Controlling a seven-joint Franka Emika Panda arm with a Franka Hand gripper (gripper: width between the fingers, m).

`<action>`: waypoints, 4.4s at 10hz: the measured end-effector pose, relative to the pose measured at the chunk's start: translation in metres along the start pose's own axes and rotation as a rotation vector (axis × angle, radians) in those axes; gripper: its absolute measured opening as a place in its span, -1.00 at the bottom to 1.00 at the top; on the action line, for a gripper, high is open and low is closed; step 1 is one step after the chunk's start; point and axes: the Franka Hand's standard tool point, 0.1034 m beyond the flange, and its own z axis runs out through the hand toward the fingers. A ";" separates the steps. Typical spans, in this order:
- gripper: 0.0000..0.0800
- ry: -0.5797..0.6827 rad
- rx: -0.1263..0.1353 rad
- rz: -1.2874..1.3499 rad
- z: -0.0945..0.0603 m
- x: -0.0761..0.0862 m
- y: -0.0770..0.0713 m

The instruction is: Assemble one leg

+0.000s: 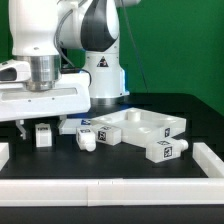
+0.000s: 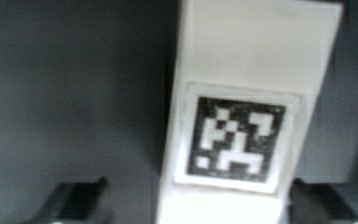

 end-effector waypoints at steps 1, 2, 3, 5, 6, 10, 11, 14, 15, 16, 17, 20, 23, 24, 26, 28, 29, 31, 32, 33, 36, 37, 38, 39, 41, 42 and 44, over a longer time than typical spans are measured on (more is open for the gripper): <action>0.50 0.000 0.000 0.000 0.000 0.000 0.000; 0.59 0.004 -0.003 0.057 -0.002 0.002 -0.001; 0.59 0.013 -0.007 0.141 -0.012 0.007 -0.005; 0.62 -0.014 0.032 0.357 -0.042 0.029 -0.019; 0.62 -0.017 0.042 0.472 -0.059 0.054 -0.036; 0.62 -0.025 0.042 0.651 -0.060 0.113 -0.070; 0.62 -0.024 0.043 0.653 -0.061 0.113 -0.070; 0.62 -0.024 0.043 0.650 -0.061 0.114 -0.071; 0.62 -0.023 0.044 0.650 -0.061 0.116 -0.075; 0.62 -0.047 0.047 0.789 -0.064 0.126 -0.093; 0.62 -0.044 0.056 0.876 -0.063 0.142 -0.117; 0.62 -0.054 0.062 1.039 -0.036 0.163 -0.153; 0.62 -0.037 0.056 1.018 -0.022 0.167 -0.172; 0.62 -0.044 0.053 1.007 -0.016 0.168 -0.181; 0.62 -0.051 0.044 0.996 -0.003 0.162 -0.185; 0.62 -0.065 0.038 0.982 0.005 0.159 -0.193; 0.62 -0.069 0.036 0.977 0.007 0.158 -0.196; 0.62 -0.071 0.035 0.977 0.008 0.157 -0.196; 0.34 -0.071 0.035 0.977 0.008 0.157 -0.196; 0.34 -0.071 0.035 0.977 0.008 0.157 -0.196; -0.29 -0.070 0.042 0.921 0.004 0.158 -0.189; -0.29 -0.058 0.060 0.878 -0.016 0.160 -0.164; -0.29 -0.047 0.082 0.837 -0.043 0.160 -0.137; -0.29 -0.029 0.097 0.772 -0.066 0.154 -0.121; -0.29 0.001 0.110 0.687 -0.096 0.115 -0.081; -0.29 0.015 0.105 0.693 -0.102 0.101 -0.071; -0.29 0.037 0.094 0.740 -0.096 0.108 -0.084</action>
Offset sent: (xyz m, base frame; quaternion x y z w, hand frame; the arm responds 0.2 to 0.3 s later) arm 0.0095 -0.0080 0.0475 -0.0228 -0.0600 0.2078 0.9761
